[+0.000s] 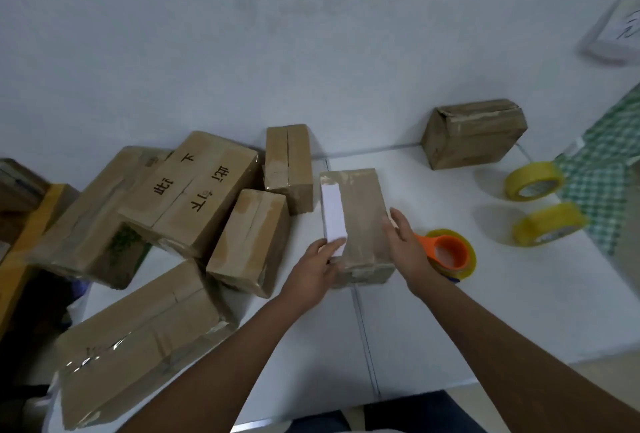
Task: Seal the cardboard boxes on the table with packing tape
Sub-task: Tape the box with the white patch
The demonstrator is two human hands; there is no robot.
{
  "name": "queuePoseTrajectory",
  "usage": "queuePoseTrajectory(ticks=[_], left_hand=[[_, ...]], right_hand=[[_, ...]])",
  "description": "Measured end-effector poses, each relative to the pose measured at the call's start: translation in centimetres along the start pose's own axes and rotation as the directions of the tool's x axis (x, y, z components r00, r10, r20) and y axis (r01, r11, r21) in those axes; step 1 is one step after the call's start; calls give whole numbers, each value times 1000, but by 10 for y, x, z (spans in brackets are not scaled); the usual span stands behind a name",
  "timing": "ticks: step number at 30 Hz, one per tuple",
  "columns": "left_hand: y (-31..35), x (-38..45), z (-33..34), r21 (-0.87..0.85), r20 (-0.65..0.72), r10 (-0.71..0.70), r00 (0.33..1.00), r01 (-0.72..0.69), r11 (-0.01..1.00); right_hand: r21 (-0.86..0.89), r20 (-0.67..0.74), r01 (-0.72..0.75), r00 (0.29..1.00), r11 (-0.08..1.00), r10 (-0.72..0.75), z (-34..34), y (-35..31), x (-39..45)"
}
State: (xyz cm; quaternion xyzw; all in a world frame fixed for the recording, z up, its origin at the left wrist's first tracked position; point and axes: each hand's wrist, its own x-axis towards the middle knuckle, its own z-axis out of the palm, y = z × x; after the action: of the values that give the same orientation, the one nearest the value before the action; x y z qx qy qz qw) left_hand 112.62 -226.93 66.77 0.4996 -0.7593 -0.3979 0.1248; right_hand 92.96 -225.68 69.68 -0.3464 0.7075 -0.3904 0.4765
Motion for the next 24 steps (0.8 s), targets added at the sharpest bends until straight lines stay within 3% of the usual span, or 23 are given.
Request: queuePoseTrajectory(ticks=[3, 6, 11, 13, 17, 21, 24], left_hand=[[15, 34, -11, 225, -115, 51, 992, -24, 974], [30, 67, -17, 516, -234, 84, 969, 50, 855], [55, 111, 11, 600, -90, -89, 992, 125, 790], [56, 133, 14, 603, -68, -111, 992, 129, 787], [66, 176, 8, 588, -84, -10, 996, 57, 807], [98, 220, 22, 443, -14, 144, 989, -123, 888], [117, 259, 38, 234, 40, 86, 995, -93, 968]], right_hand=[[29, -13, -59, 998, 998, 59, -11, 5, 18], [32, -9, -78, 997, 996, 78, -19, 10, 38], [16, 11, -47, 999, 999, 47, -44, 2, 77], [-3, -25, -34, 999, 999, 34, -64, -3, 95], [-28, -122, 4, 992, 1000, -7, -122, -13, 140], [-13, -350, -2, 937, 1000, -2, -192, -26, 196], [-34, -482, 26, 876, 999, -39, -241, -31, 237]])
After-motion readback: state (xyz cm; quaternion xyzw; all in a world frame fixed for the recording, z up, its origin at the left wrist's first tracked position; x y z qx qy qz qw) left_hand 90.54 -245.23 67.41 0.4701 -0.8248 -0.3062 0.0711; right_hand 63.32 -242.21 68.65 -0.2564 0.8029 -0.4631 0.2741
